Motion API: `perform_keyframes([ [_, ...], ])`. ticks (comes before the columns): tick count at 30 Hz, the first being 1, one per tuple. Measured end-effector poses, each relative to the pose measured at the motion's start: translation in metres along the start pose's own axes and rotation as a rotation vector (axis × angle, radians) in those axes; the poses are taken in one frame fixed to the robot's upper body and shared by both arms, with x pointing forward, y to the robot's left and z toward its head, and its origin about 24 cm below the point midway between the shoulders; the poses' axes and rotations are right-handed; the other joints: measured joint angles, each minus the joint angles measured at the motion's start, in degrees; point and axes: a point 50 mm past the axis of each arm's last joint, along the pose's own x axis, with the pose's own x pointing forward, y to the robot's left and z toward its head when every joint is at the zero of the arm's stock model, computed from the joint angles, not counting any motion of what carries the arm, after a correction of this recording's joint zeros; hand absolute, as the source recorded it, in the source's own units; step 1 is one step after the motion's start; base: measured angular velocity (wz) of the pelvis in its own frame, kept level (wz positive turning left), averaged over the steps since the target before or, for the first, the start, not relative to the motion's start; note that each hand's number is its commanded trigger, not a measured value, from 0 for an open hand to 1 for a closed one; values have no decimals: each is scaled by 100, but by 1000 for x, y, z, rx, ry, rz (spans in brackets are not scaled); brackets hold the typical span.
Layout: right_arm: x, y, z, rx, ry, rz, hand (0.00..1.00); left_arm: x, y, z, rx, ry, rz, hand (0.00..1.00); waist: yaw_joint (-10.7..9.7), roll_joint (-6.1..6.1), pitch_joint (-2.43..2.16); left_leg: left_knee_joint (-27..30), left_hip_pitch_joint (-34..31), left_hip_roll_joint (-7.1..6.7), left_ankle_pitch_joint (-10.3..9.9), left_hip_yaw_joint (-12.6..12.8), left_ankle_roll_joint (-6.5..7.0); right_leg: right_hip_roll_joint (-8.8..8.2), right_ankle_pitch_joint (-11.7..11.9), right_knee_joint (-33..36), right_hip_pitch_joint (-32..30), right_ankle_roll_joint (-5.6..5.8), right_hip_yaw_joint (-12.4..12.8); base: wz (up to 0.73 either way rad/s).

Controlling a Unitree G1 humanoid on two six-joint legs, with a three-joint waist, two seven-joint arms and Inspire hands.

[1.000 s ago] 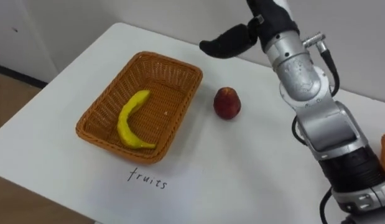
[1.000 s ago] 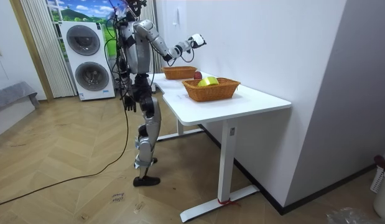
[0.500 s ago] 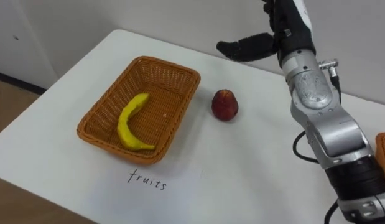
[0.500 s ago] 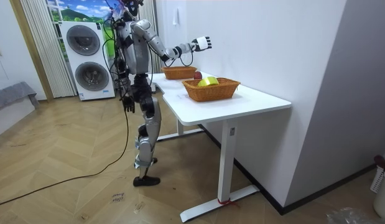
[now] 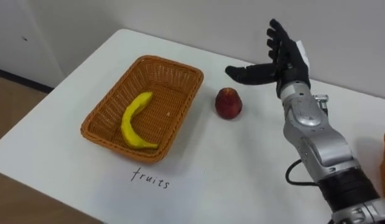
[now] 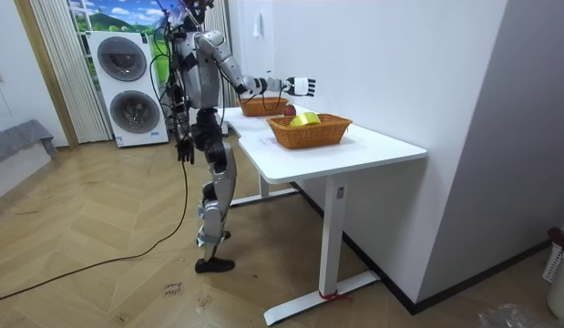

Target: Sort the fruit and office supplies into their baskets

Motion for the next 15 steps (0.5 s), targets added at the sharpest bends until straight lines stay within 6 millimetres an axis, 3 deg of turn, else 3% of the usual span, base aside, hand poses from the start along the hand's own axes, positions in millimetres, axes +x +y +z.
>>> perform_keyframes([
  [10, -8, 0, -40, -38, 142, 50, 0, -2, -2, 5, -13, -23, -11, 0, -19, -61, 11, 22, -54, -1, 2, -2, 0, -7, -1, 0, -16, 1, 11, 0],
  [15, -8, -1, -44, -46, 161, 65, 0, -1, -2, 6, -18, -25, -14, 0, -25, -84, 19, 17, -71, 3, 6, 16, -4, -6, -1, 2, -40, 2, 8, 0],
])
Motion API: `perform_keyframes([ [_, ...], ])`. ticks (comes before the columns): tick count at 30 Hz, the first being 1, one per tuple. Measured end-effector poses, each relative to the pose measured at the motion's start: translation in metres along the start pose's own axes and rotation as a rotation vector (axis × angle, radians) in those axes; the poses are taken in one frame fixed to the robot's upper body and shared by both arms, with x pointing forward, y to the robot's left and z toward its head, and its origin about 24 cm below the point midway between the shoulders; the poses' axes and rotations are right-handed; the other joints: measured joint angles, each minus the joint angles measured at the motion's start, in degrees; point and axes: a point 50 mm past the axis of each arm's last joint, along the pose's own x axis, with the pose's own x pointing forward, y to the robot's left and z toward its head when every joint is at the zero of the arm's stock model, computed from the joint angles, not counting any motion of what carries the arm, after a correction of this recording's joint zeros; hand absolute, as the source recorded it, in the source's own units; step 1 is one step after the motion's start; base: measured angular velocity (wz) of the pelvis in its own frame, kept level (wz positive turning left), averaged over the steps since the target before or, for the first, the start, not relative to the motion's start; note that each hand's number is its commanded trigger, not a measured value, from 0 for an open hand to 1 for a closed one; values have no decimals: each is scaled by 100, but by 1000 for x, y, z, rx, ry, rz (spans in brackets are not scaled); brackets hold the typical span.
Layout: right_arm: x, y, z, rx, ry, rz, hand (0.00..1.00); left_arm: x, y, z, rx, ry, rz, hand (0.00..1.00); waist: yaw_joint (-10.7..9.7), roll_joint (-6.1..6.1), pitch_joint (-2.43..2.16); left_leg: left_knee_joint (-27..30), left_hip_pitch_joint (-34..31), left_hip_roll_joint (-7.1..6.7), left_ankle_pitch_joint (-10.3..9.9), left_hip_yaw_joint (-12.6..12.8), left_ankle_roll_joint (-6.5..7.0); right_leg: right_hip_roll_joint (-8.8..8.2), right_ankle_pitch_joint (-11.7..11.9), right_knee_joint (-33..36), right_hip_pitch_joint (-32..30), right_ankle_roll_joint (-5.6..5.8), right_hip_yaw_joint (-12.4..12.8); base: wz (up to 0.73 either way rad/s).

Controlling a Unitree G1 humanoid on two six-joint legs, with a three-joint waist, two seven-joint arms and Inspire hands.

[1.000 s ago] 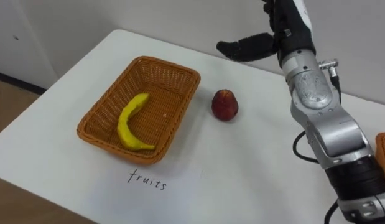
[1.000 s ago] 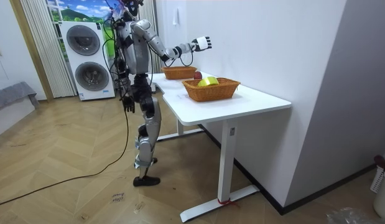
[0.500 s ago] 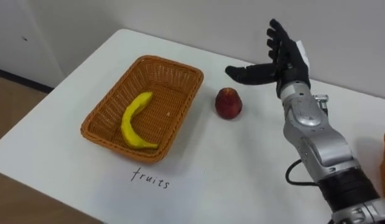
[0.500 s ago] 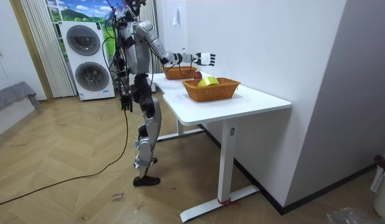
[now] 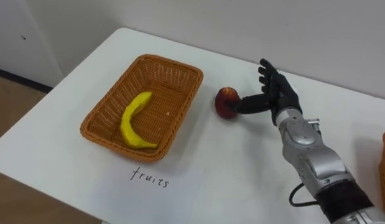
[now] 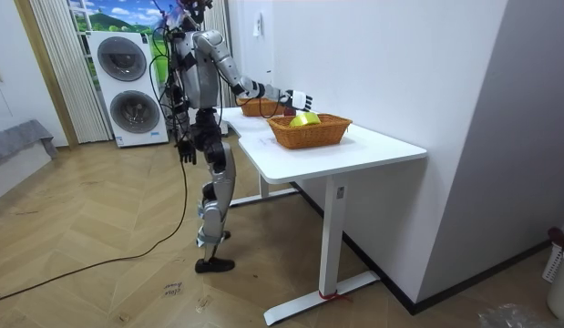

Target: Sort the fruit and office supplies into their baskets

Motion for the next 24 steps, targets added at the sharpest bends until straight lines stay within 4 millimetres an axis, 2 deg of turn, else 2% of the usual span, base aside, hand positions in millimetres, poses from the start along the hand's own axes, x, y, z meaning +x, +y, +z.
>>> perform_keyframes([
  [15, 0, 4, -3, -10, 13, 75, 0, 0, -3, -1, 16, 1, -11, 0, 1, -40, 40, -8, -10, -3, 0, -5, 1, -1, 0, 0, -13, 0, 8, 0],
  [24, 0, 7, -6, -63, 17, 112, 0, 0, -3, -2, 18, 7, -12, 0, 20, -76, 48, -7, -14, -4, 0, -23, 1, -1, 0, 1, -12, 0, -19, 0],
])
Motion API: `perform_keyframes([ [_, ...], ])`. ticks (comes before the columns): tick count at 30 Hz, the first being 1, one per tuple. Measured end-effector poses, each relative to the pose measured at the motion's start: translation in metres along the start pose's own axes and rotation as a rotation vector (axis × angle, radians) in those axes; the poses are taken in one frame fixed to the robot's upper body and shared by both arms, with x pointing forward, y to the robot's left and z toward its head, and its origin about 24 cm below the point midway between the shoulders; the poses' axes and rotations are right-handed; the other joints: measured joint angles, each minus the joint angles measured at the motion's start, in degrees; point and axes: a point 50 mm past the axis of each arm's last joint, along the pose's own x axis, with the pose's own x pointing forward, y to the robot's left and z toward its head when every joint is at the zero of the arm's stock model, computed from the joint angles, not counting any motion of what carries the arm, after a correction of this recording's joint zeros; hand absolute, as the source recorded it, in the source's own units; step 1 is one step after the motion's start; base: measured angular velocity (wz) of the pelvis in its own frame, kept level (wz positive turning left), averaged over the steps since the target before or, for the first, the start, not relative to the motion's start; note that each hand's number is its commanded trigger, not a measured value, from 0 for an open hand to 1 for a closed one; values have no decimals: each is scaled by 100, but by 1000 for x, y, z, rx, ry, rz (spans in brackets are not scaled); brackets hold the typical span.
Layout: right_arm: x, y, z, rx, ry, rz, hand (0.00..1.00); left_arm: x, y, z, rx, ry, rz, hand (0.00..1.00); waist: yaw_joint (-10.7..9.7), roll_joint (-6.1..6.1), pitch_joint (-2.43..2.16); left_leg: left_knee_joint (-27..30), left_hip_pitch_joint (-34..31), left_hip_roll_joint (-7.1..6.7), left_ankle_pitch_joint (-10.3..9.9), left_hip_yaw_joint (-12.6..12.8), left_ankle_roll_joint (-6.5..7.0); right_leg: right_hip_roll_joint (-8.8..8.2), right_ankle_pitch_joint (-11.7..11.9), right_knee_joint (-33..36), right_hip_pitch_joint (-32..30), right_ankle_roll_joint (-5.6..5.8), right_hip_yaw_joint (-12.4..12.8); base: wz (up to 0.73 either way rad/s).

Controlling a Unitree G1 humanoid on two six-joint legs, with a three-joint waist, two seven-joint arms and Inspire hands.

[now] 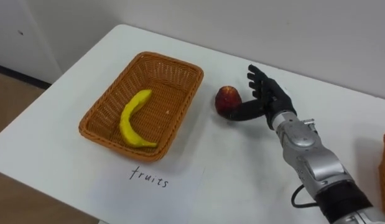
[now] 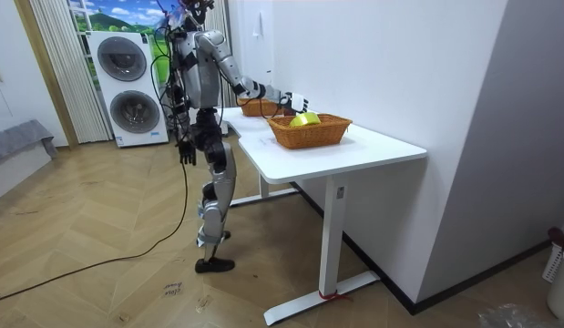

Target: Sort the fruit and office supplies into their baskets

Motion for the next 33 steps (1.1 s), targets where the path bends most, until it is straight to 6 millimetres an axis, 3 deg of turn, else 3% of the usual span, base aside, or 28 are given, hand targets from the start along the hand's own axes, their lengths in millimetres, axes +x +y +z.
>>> perform_keyframes([
  [8, 0, 7, -12, -58, 39, 12, 0, 0, 0, -2, 2, 9, 1, 0, 37, -38, -14, 9, 11, 0, 0, -23, 0, -1, 0, -2, 27, 0, -66, 2],
  [13, 1, 5, -16, -74, 53, -14, 0, 1, 1, 2, 1, -3, 3, 0, 174, -65, -24, 18, 14, 1, -1, -25, -1, -7, 0, -2, 41, 0, -198, 0],
  [24, 1, 2, -19, -105, 50, -75, 0, 1, 0, 3, -2, -12, -9, 0, 312, -38, 28, 11, -9, -3, -2, -32, -1, -19, 0, 0, 39, 0, -336, 0],
  [33, 1, 1, -17, -104, 36, -97, 0, 1, 0, 3, 4, -10, -36, 0, 314, -31, 29, 45, -42, -16, -1, -93, -2, -18, 0, -2, 15, 0, -344, 1],
])
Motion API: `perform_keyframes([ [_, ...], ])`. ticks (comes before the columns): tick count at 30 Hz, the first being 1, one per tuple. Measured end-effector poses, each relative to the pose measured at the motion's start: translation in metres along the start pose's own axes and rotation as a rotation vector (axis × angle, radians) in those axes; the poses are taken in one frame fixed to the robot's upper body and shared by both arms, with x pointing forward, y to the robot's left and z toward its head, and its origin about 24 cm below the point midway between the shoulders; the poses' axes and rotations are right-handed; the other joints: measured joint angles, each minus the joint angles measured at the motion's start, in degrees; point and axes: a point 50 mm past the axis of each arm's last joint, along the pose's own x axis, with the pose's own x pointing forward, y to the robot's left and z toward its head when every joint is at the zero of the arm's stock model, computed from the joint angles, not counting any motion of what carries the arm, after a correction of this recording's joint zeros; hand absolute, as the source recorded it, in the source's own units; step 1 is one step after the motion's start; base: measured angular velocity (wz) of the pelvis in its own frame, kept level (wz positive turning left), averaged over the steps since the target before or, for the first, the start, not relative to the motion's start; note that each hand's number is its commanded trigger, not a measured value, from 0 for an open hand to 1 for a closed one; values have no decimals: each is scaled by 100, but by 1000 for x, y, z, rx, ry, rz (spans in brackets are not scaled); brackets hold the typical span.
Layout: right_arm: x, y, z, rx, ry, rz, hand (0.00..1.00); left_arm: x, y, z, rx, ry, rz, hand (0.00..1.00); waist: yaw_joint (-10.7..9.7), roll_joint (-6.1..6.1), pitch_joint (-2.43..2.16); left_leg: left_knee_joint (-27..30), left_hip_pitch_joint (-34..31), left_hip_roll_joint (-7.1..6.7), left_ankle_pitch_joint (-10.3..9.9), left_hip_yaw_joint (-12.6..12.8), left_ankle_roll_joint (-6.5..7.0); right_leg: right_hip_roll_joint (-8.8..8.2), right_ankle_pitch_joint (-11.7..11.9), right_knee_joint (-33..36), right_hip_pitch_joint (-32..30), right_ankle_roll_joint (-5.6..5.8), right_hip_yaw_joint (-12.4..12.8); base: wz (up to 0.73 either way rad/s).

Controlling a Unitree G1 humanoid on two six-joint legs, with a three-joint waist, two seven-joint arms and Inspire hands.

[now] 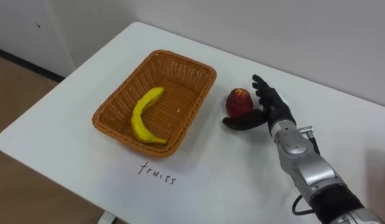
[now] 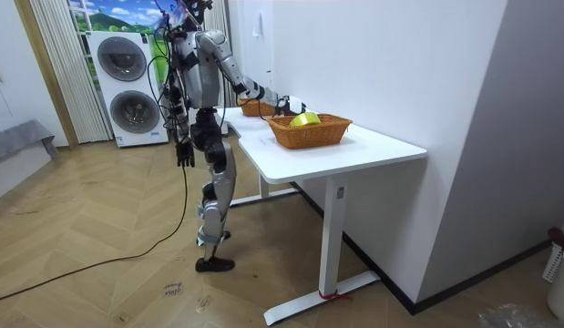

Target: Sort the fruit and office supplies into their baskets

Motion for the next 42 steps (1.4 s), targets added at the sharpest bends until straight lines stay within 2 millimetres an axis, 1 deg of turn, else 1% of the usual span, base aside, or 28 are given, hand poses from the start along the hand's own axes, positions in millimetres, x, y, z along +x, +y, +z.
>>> perform_keyframes([
  [5, 0, -1, 1, -8, -10, -15, 0, 0, 0, 0, 1, 1, -5, 0, -15, 13, -2, 32, -40, -21, 3, -74, 0, -2, 0, -4, -34, 0, 2, 3],
  [8, 0, 0, 1, -61, -21, -14, 0, 0, 0, -2, 2, 9, -5, 0, -1, 20, -7, 31, -46, -36, 9, -70, 4, -12, -2, -4, -33, 3, 10, 0],
  [11, -1, 4, 1, -93, -25, -4, 0, 0, -2, -4, 4, 20, -11, 0, 13, 13, -10, 31, -53, -58, 19, -72, 17, -31, -9, -4, -38, 14, 19, 0],
  [16, -1, 7, 1, -122, -26, 9, 0, -1, -4, -4, 1, 25, -17, 0, 28, -25, -32, 33, -75, -75, 24, -76, 27, -47, -9, -1, -57, 15, 15, 0],
  [20, -1, 9, 1, -164, -33, 26, 0, -1, -4, -4, 1, 28, -30, 0, 60, -24, -32, 36, -69, -70, 24, -71, 27, -46, -9, 0, -57, 15, 14, 0],
  [21, -1, 9, 1, -167, -33, 30, 11, -1, -5, -5, 2, 30, -34, 0, 82, -23, -33, 36, -65, -69, 24, -70, 27, -45, -9, 0, -54, 16, 14, 0],
  [22, -1, 9, 1, -180, -35, 32, 100, -1, -5, -5, 2, 30, -36, 0, 115, -21, -32, 35, -62, -67, 24, -74, 27, -43, -10, -1, -54, 16, 19, 0],
  [26, -1, 10, 2, -246, -49, 41, 100, -1, -4, -5, 4, 31, -34, 0, 149, -23, -34, 28, -101, -67, 24, -82, 25, -38, -10, -2, -55, 16, 0, 2],
  [28, -1, 11, 2, -267, -51, 56, 100, 0, -4, -4, 0, 29, -31, 0, 149, -44, -48, 26, -135, -68, 24, -81, 23, -35, -10, -2, -73, 16, -6, 0],
  [33, -1, 11, 2, -333, -65, 51, 100, 0, -2, -4, 2, 28, -27, 0, 165, -65, -60, 37, -141, -70, 24, -81, 23, -35, -9, -2, -70, 16, -8, 0],
  [42, -1, 11, 5, -358, -79, 43, 100, 0, -1, -2, 0, 19, -21, 0, 166, -86, -55, 33, -162, -72, 24, -100, 23, -42, -10, -1, -91, 16, -81, 2],
])
